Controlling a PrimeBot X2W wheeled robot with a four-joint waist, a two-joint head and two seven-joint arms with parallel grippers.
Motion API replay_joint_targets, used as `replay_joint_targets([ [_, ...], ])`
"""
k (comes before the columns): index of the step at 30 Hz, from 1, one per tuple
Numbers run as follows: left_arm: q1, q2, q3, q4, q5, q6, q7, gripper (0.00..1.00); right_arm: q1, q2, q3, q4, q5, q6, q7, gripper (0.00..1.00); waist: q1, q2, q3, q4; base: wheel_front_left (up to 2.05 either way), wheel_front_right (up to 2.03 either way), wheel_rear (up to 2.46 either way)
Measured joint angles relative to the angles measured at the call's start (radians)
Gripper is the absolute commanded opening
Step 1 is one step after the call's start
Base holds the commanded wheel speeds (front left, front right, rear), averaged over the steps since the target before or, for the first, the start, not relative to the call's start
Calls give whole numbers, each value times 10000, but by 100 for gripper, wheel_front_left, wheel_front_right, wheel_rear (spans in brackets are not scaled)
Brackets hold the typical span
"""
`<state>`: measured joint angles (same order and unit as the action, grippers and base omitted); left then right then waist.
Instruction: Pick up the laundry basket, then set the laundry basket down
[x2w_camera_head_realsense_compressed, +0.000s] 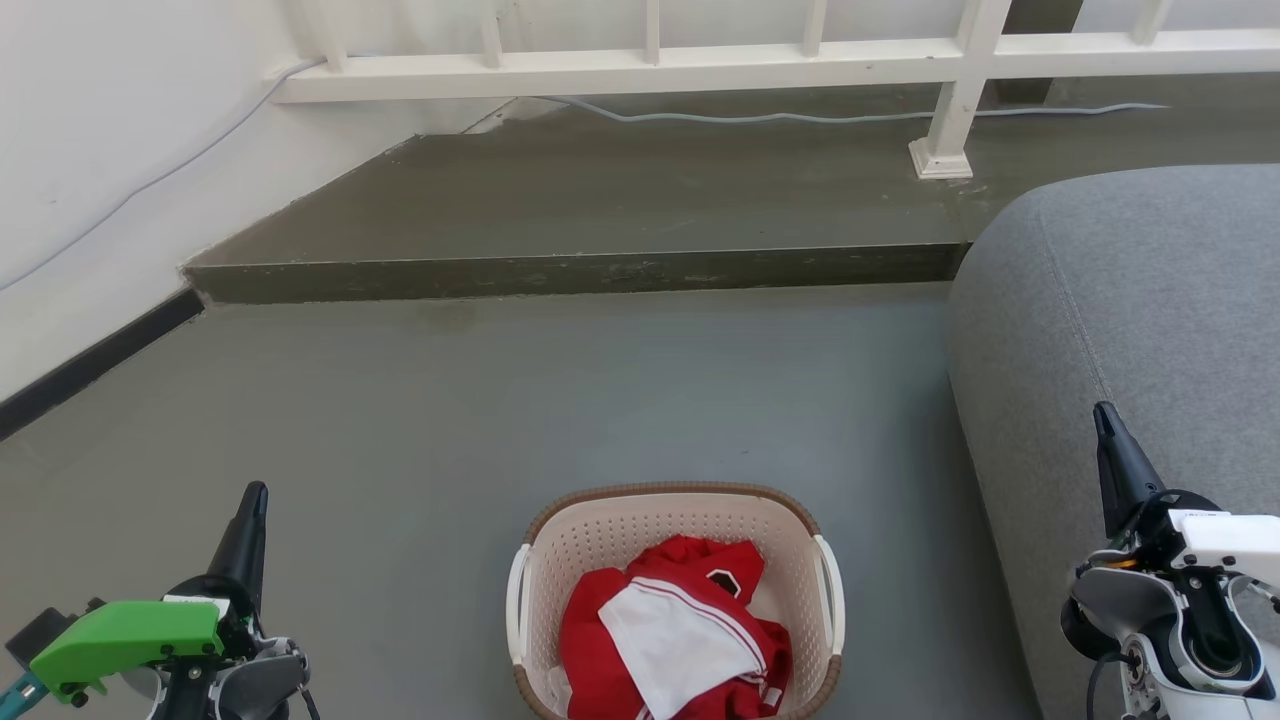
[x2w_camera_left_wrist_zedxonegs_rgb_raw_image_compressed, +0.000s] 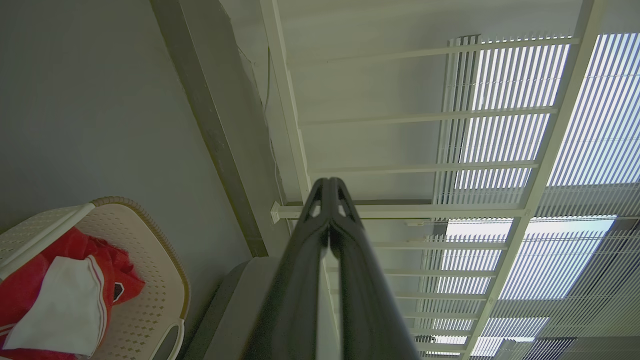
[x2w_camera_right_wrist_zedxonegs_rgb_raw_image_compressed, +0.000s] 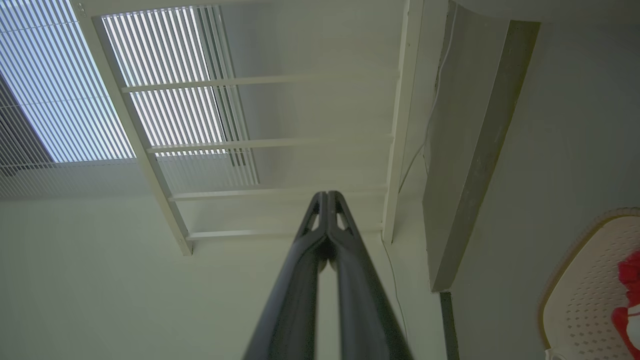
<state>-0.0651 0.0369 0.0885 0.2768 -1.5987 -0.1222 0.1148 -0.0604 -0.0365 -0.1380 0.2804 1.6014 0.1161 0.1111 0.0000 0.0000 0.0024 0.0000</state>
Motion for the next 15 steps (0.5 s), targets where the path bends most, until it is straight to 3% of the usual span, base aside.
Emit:
replay_joint_targets([
  [5, 12, -6, 2, 31, 2, 4, 0, 0, 15, 10, 0, 29, 0, -15, 0, 0, 0, 0, 0, 0, 0, 0, 0],
  [6, 57, -31, 0, 111, 2, 6, 0, 100, 68, 38, 4, 105, 0, -25, -2, 100, 0, 0, 0, 0, 0, 0, 0],
  [15, 438, -226, -77, 416, 2, 8, -115, 100, 491, 257, 119, 424, -2, -31, -92, 100, 0, 0, 11, -2, 0, 0, 0],
])
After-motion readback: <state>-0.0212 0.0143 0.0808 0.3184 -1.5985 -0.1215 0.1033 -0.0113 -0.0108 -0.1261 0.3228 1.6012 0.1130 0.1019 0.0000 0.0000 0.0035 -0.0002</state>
